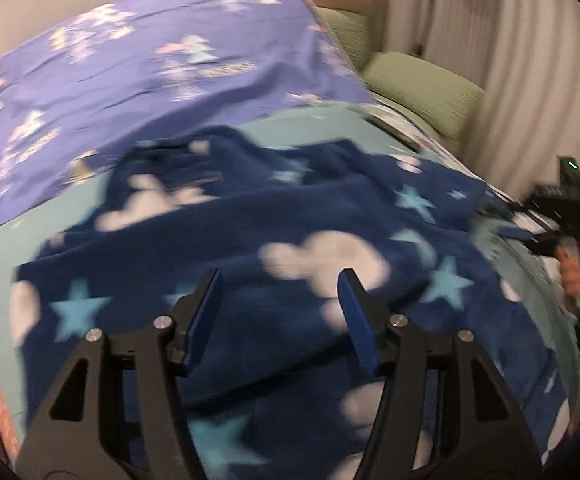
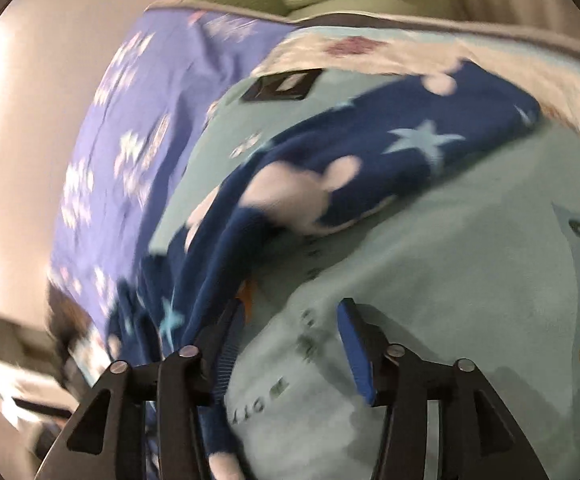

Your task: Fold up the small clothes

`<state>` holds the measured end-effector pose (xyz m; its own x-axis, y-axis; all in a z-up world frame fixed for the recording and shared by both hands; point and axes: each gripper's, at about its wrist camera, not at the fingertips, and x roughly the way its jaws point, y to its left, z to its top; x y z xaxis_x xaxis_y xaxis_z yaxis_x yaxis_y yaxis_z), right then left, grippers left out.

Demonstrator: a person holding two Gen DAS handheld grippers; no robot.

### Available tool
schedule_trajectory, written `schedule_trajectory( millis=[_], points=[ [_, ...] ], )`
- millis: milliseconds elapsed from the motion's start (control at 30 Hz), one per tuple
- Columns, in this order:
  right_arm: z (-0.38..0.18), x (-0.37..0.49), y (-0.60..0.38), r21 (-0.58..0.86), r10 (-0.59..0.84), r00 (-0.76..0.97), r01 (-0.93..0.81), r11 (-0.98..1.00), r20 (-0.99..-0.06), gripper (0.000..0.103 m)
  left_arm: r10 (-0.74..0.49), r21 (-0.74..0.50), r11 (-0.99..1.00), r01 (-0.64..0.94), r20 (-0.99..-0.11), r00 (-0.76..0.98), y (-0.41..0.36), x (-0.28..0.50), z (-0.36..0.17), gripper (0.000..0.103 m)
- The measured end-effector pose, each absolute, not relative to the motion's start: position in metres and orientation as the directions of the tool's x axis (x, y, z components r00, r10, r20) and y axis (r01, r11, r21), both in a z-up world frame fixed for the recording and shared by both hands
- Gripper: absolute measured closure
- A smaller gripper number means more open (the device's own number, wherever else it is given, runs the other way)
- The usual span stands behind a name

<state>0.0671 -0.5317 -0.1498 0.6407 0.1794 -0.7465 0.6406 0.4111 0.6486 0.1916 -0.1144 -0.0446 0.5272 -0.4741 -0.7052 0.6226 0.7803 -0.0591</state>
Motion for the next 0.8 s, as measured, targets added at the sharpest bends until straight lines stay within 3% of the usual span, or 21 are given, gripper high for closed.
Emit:
schedule_trajectory(
  millis=[67,167,300,400,433,467,500,533,700,800],
  points=[
    [-0.157,0.062,-0.549,0.675,0.158,0.667,0.656,0.339,-0.728,0.039,-0.494,-0.051,0.744,0.666,-0.714,0.497,-0.135,0.181,-0.046,0.040],
    [-0.171,0.056,-0.581,0.701,0.095,0.700,0.681,0.211,-0.708,0.034,-0.493,0.008,0.706,0.708,-0.713,0.499,-0.164,0.166,-0.051,0.032],
    [-0.191,0.057,-0.618,0.690,0.027,0.691,0.717,0.099,-0.722,0.033,-0.471,0.011,0.689,0.724,-0.752,0.460,-0.187,0.169,-0.068,0.032],
    [-0.200,0.062,-0.634,0.683,-0.004,0.684,0.728,0.063,-0.729,0.035,-0.470,-0.066,0.711,0.700,-0.785,0.404,-0.183,0.182,-0.083,0.032],
    [-0.199,0.066,-0.638,0.668,-0.015,0.671,0.740,0.075,-0.741,0.045,-0.482,-0.088,0.713,0.695,-0.782,0.395,-0.181,0.183,-0.084,0.032],
    [-0.196,0.072,-0.639,0.642,-0.029,0.648,0.759,0.108,-0.761,0.071,-0.496,-0.109,0.713,0.693,-0.777,0.387,-0.177,0.184,-0.084,0.032],
    [-0.194,0.081,-0.640,0.610,-0.025,0.622,0.775,0.164,-0.783,0.087,-0.506,-0.122,0.711,0.693,-0.773,0.383,-0.176,0.184,-0.084,0.032],
    [-0.192,0.085,-0.639,0.598,-0.018,0.613,0.777,0.196,-0.790,0.094,-0.511,-0.129,0.710,0.692,-0.771,0.381,-0.176,0.184,-0.084,0.032],
    [-0.148,0.087,-0.622,0.631,-0.069,0.681,0.708,0.317,-0.729,0.094,-0.529,-0.154,0.714,0.683,-0.757,0.383,-0.171,0.184,-0.079,0.032],
    [-0.090,0.104,-0.586,0.619,-0.084,0.746,0.605,0.501,-0.661,0.094,-0.574,-0.248,0.725,0.643,-0.733,0.364,-0.152,0.189,-0.069,0.032]
  ],
)
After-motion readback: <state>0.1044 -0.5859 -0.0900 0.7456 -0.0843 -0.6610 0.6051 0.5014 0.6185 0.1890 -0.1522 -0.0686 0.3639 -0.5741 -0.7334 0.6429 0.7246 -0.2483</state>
